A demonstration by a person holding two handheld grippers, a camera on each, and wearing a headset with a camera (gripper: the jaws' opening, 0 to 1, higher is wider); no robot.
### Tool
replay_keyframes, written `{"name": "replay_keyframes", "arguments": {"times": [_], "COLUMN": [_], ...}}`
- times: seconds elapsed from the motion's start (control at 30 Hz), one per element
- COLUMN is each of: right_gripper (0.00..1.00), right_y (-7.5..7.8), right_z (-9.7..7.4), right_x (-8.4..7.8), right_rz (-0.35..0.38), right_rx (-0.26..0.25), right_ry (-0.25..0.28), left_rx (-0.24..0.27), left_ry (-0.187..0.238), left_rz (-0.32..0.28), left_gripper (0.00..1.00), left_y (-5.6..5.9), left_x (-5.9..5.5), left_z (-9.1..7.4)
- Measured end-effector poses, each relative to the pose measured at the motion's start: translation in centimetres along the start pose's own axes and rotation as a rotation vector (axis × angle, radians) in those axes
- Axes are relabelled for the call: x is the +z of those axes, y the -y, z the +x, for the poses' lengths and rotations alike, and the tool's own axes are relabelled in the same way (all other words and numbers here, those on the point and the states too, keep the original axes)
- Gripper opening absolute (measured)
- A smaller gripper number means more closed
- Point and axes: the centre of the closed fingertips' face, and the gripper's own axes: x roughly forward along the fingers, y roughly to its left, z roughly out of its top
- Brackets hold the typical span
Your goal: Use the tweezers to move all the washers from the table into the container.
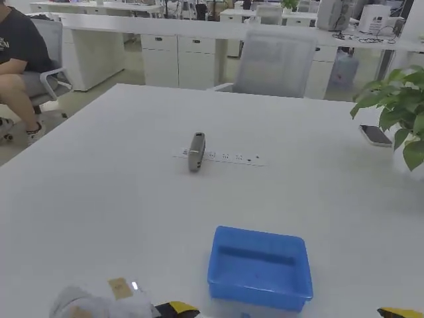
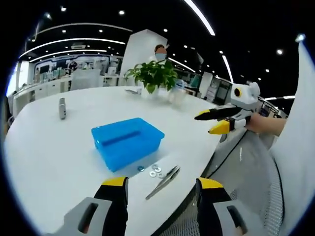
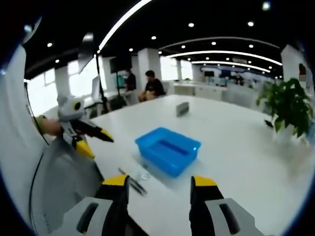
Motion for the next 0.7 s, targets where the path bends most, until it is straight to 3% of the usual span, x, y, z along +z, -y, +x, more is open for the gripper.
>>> {"name": "replay_keyframes", "arguments": {"times": [0.07, 0.13, 0.27, 0.53, 0.7], "right_gripper": [0.39, 0.32, 0.22, 0.15, 0.12], "right_y": [-1.5, -2.6, -3.2, -3.3, -3.6], "right_z": [1.0, 2.0, 3.6, 5.5, 6.2], "right_x": [-0.2, -0.6, -1.2, -2.1, -3.6], "right_rz": [-0.033, -0.057, -0.084, -0.139, -0.199], "right_rx": [0.065, 0.125, 0.183, 0.224, 0.244], "right_ry": [-0.021, -0.041, -0.069, -0.133, -0.200], "left_rx": [-0.028, -0.071, -0.087, -0.121, -0.149], "left_ry": [-0.045, -0.073, -0.125, -0.230, -0.290], "left_rz": [0.037, 0.018, 0.076, 0.141, 0.192], "left_gripper": [0.47, 0.40, 0.32, 0.22, 0.15], "left_y": [0.1, 0.3, -0.1, -0.5, -0.7], "left_x": [-0.5, -0.8, -1.3, -2.9, -3.5], "left_z": [0.3, 0.6, 1.2, 2.8, 3.7]}}
